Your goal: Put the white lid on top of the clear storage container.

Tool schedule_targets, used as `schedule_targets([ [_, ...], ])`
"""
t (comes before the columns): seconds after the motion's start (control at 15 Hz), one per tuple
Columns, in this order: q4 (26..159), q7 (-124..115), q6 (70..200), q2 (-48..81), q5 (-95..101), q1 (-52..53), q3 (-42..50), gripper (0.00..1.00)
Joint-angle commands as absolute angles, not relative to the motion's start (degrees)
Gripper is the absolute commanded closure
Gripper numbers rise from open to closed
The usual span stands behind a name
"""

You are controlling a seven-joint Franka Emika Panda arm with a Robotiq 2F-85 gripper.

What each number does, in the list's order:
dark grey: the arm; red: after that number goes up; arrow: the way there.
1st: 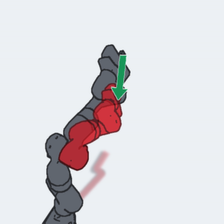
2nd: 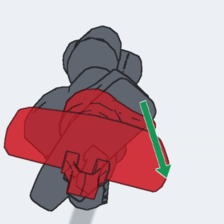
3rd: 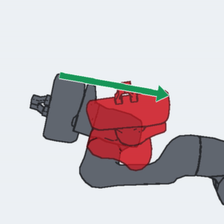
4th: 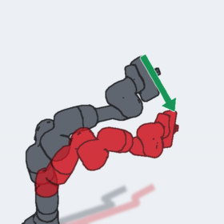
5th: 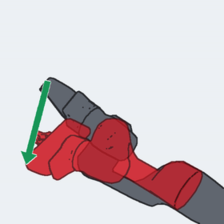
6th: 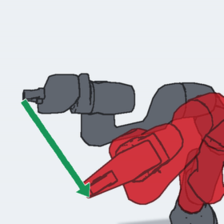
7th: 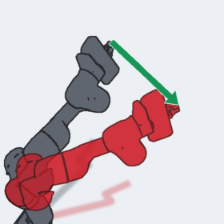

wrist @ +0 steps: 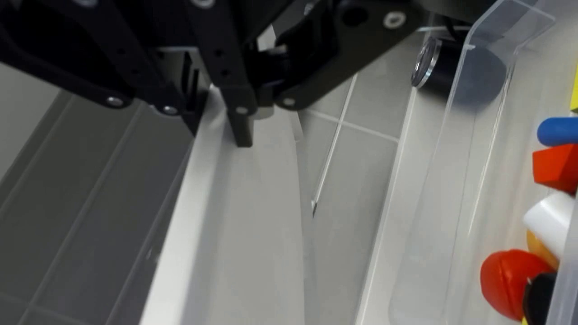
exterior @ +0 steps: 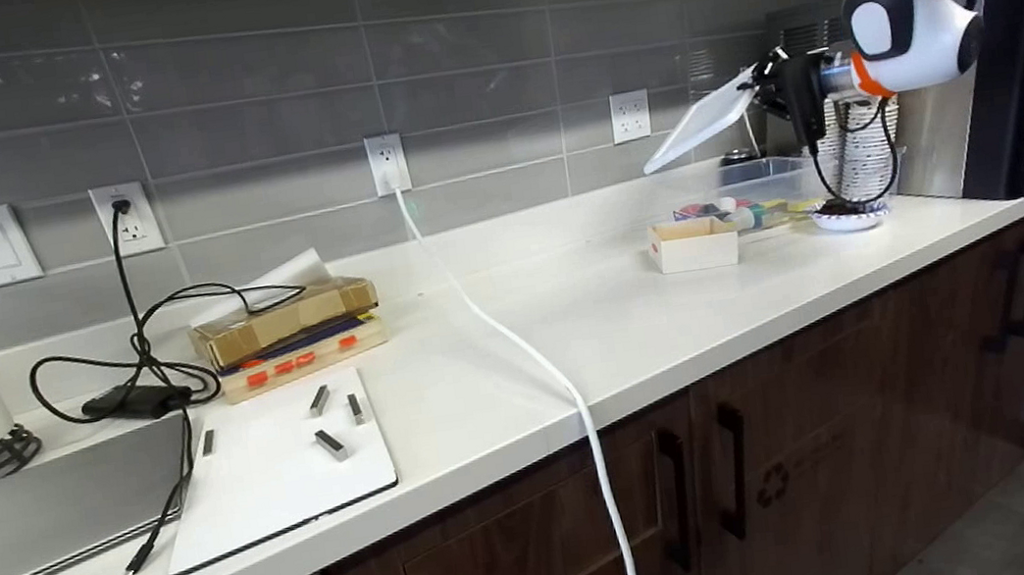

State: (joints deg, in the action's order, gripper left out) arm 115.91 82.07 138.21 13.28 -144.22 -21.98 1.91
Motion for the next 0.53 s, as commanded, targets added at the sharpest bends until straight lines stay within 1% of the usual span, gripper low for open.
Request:
schedule_targets([
  [0.0,113.4,78.7,132.1,16.1,-144.2,-18.7,9.4,0.96],
  [0.07,113.2,79.6,131.8,16.1,-144.2,-24.2,4.2,0.96],
  [0.47,110.7,77.8,131.7,17.8,-144.2,-28.7,-1.0,0.96],
])
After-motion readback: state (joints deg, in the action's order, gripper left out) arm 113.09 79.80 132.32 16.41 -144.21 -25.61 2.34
